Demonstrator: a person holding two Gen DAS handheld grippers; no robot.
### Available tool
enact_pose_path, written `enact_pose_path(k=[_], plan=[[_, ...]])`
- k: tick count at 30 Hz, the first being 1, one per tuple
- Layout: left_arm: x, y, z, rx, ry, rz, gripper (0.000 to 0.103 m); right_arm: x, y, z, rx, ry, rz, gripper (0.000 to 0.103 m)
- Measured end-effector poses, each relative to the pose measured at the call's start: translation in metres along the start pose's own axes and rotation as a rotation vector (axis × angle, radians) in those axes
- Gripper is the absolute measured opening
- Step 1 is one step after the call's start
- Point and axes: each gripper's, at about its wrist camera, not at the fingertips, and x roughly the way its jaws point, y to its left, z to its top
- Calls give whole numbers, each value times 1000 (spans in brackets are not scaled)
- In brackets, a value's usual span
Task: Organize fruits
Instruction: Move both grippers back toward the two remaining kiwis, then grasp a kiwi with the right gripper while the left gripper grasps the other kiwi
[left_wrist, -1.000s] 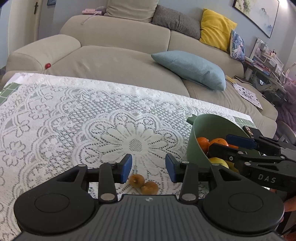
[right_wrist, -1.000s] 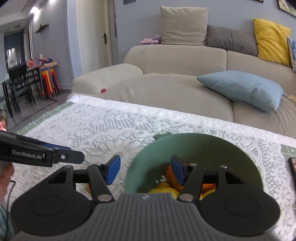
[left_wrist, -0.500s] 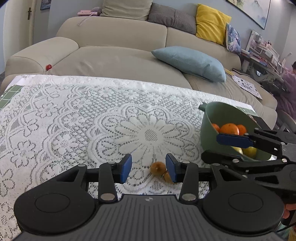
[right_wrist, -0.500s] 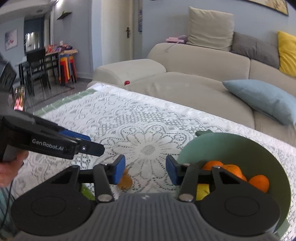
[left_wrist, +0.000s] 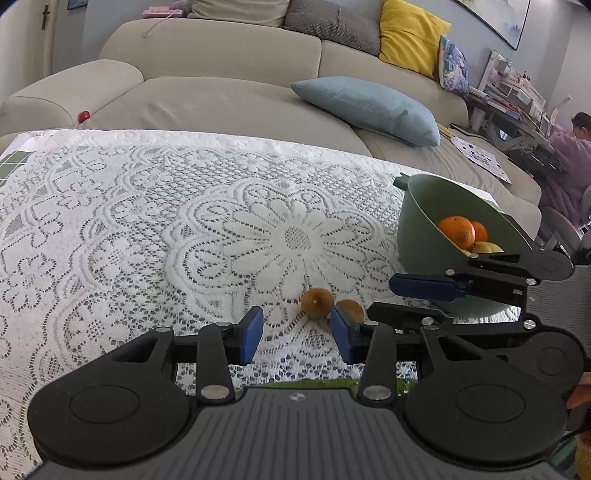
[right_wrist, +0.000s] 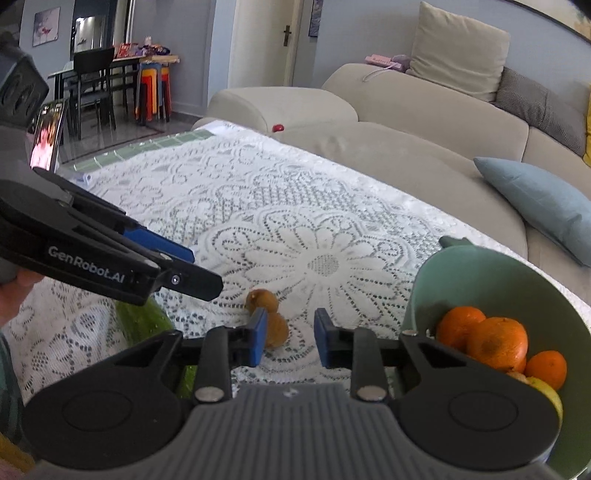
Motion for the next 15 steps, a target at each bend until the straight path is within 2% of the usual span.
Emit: enact_pose_path(k=[7, 15], plan=[[6, -1, -2, 4, -3, -23, 48, 9, 3, -3, -4, 19, 24, 24], [11, -4, -2, 18, 6, -9, 47, 24, 4, 2, 47, 35, 71, 26]])
